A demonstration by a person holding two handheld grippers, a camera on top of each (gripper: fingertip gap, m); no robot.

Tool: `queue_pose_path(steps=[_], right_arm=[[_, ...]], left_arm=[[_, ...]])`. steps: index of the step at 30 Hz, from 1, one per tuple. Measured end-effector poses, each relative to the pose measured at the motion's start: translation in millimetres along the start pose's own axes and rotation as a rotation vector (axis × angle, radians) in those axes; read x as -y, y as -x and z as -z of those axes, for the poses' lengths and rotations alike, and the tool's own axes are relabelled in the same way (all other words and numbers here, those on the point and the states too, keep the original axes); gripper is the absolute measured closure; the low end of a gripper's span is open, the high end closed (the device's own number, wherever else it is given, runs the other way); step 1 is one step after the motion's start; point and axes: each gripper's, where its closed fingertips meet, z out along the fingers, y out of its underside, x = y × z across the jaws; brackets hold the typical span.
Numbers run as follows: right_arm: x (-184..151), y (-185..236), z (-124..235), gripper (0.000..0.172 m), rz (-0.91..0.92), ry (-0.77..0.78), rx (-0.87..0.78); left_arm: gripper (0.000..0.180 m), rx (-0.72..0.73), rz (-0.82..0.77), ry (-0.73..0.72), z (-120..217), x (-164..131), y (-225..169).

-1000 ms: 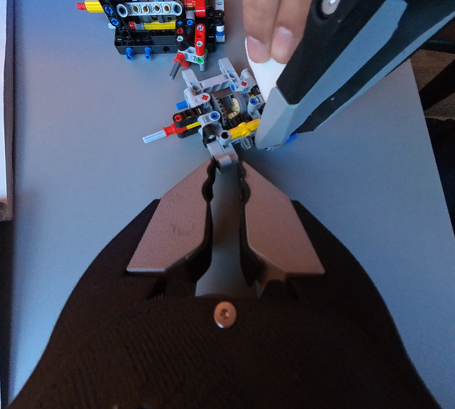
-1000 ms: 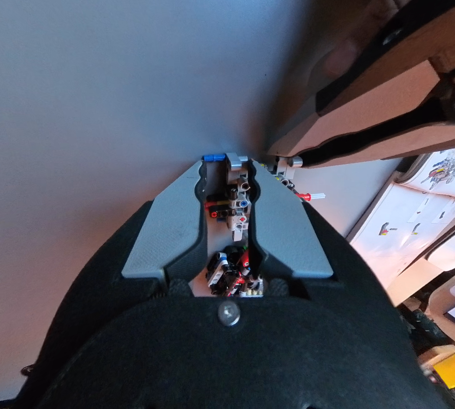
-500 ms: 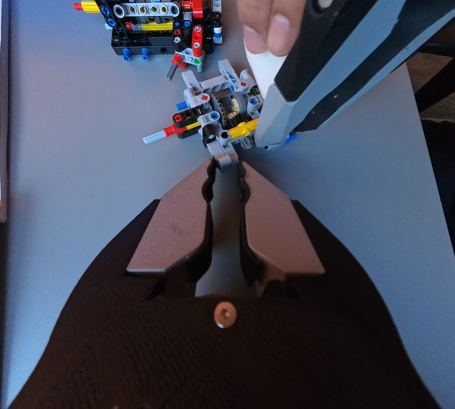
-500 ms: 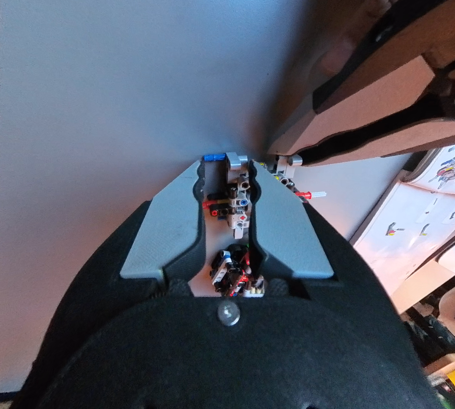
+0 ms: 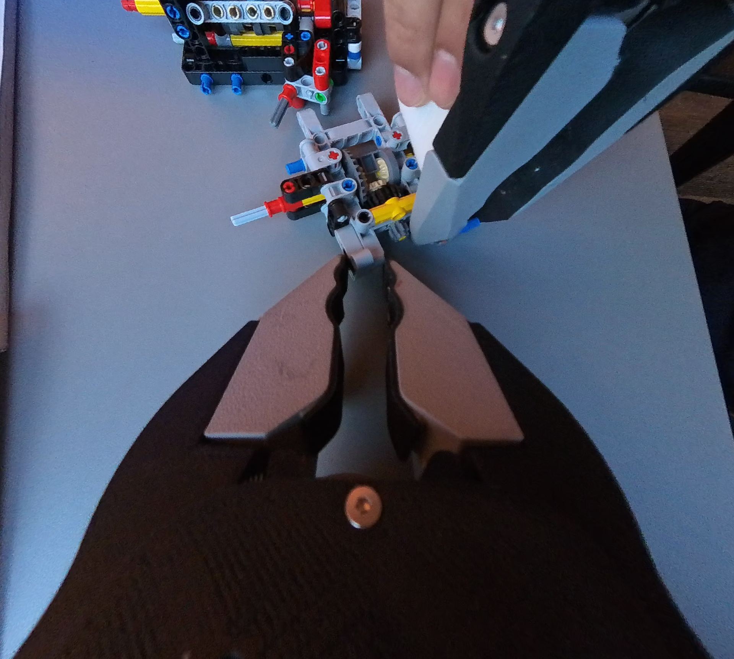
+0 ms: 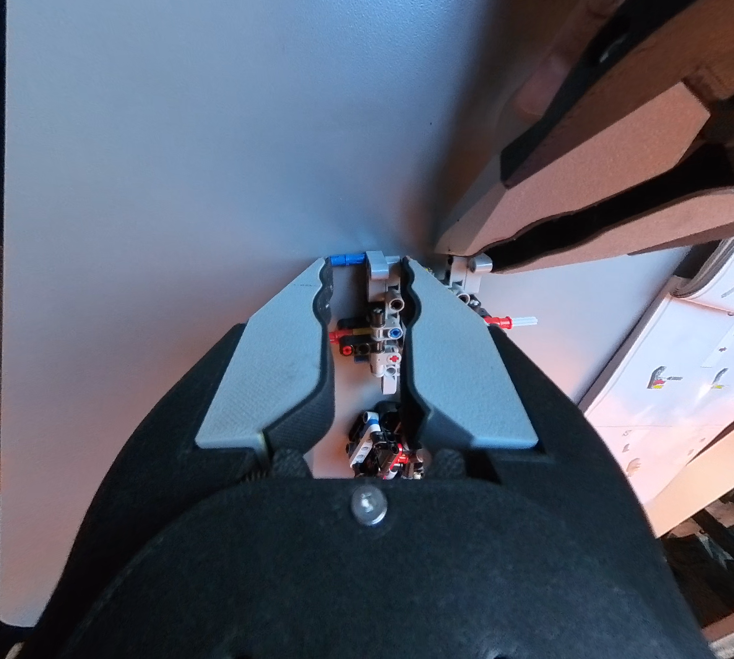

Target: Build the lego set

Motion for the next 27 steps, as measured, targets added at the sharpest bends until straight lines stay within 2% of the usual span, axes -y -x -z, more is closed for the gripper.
queue_pose_path(steps=[4,18,23,27], right_arm=[[-1.0,-3.9,-0.4,0.15,0.018,0.015,-0.035],[-0.1,-5.0,0.4,0.15,-0.044,-0.005,-0.044],[0.1,-7.5,9.1,0.145,-0.093,-0.037,-0.208],[4.3,0.1,27.5,0.146,-0.246,-0.171,-0.314]], left_arm=[[0.165,-0.002,0.003,0.0,-0.5,0.3,-1.8],[0.165,0.003,0.016,-0.004,-0.9,0.7,-1.3],[0.165,0.024,0.046,-0.009,0.3,0.2,-1.8],[0.165,0.044,0.07,-0.013,-0.1,0.8,-1.5]])
